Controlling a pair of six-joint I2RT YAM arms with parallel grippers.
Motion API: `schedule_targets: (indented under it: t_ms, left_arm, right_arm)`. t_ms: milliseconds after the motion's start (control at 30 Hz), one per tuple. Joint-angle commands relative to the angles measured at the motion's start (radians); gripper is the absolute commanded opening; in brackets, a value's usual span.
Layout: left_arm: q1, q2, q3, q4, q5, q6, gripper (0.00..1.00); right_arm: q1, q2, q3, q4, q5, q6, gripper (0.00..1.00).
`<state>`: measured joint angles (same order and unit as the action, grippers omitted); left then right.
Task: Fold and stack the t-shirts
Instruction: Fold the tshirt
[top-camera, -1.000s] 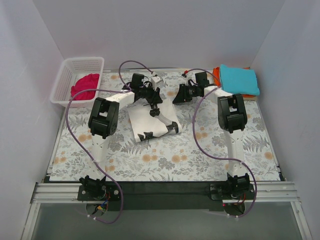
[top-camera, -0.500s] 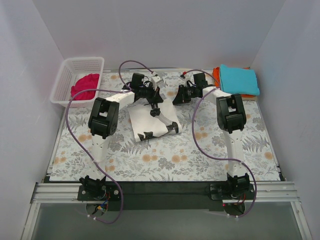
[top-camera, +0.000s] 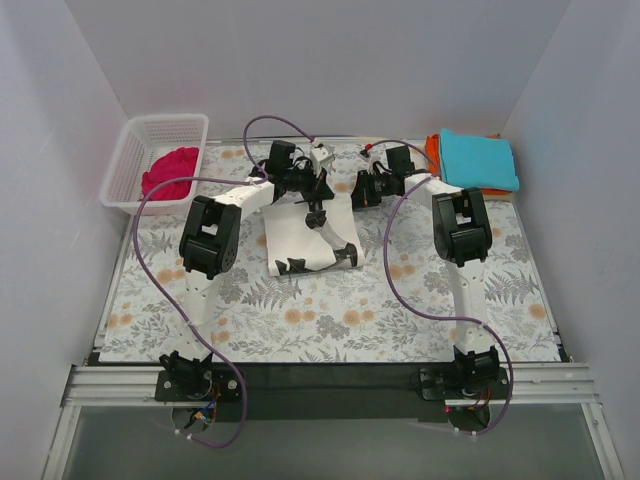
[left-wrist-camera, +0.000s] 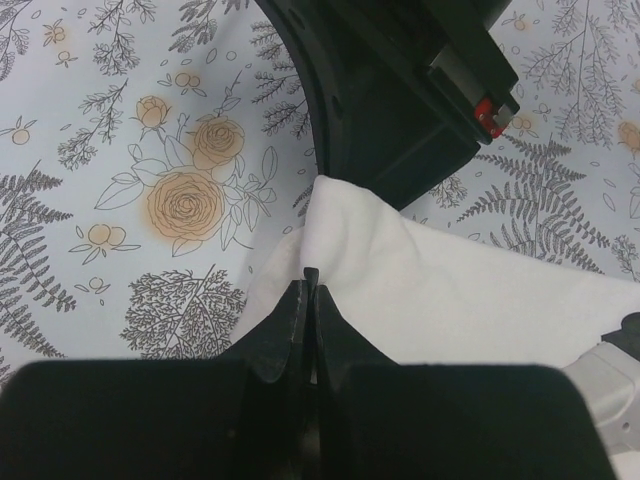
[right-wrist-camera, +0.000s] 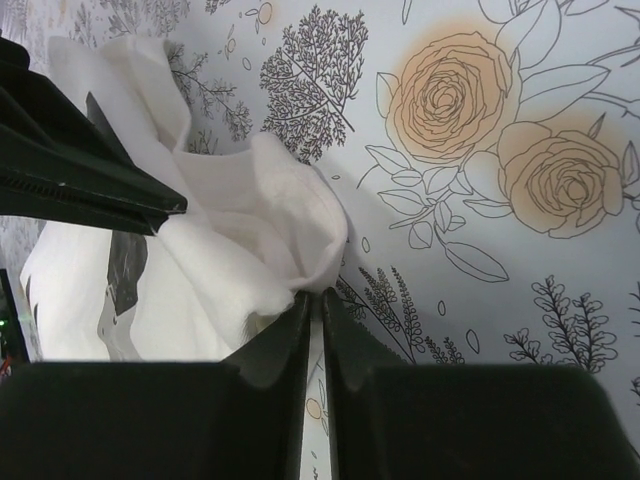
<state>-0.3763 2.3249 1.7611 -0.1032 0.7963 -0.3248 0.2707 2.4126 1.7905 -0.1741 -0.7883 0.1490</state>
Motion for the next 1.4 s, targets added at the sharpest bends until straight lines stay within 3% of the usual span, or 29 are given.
schedule_targets:
  t_ms: [0, 67, 167, 200, 300, 367, 433, 500, 600, 633, 733, 833, 1000, 1167, 1367]
  left_arm:
    - [-0.006, -0.007, 0.031, 0.023, -0.029, 0.033, 0.00]
    - [-0.003, -0.004, 0.026, 0.022, -0.046, 0.038, 0.02]
    - [-0.001, -0.010, 0.029, 0.022, -0.103, 0.003, 0.29]
    - [0.005, -0.024, 0.038, 0.022, -0.111, -0.026, 0.32]
    - [0.045, -0.102, 0.064, 0.028, -0.079, -0.169, 0.43]
    - [0.088, -0.162, 0.038, 0.034, -0.019, -0.245, 0.43]
    - [0.114, -0.272, -0.027, 0.065, -0.011, -0.371, 0.43]
    - [0.149, -0.367, -0.139, 0.091, 0.035, -0.459, 0.40]
    - [0.178, -0.427, -0.268, 0.129, 0.052, -0.552, 0.30]
    - [0.185, -0.444, -0.297, 0.146, 0.061, -0.595, 0.21]
    - [0.211, -0.440, -0.417, 0.256, 0.133, -0.762, 0.14]
    - [0.221, -0.418, -0.529, 0.454, 0.167, -0.917, 0.13]
    - [0.226, -0.261, -0.531, 0.605, 0.163, -1.025, 0.12]
    - [0.249, -0.072, -0.453, 0.684, 0.146, -1.117, 0.12]
    - [0.255, 0.060, -0.330, 0.594, 0.161, -1.102, 0.12]
  right_arm:
    - [-0.002, -0.046, -0.011, 0.004, 0.023, -0.035, 0.16]
    - [-0.016, -0.069, -0.010, -0.022, 0.047, -0.067, 0.19]
    - [-0.037, -0.113, 0.004, -0.085, 0.108, -0.115, 0.34]
    - [-0.041, -0.133, 0.012, -0.106, 0.125, -0.144, 0.39]
    - [-0.056, -0.202, 0.026, -0.182, 0.181, -0.233, 0.41]
    - [-0.060, -0.248, 0.020, -0.209, 0.204, -0.259, 0.44]
    - [-0.059, -0.317, 0.012, -0.217, 0.196, -0.273, 0.53]
    - [-0.059, -0.366, 0.007, -0.216, 0.126, -0.255, 0.56]
    - [-0.044, -0.362, 0.032, -0.188, -0.021, -0.158, 0.44]
    - [-0.035, -0.356, 0.035, -0.171, -0.052, -0.128, 0.41]
    - [0.018, -0.297, 0.027, -0.058, -0.176, 0.016, 0.34]
    - [0.047, -0.204, 0.030, 0.065, -0.258, 0.154, 0.29]
    - [0.094, -0.055, 0.056, 0.165, -0.238, 0.248, 0.29]
    - [0.079, 0.045, 0.076, 0.165, -0.132, 0.235, 0.28]
    - [0.018, 0.076, 0.090, 0.151, -0.106, 0.195, 0.29]
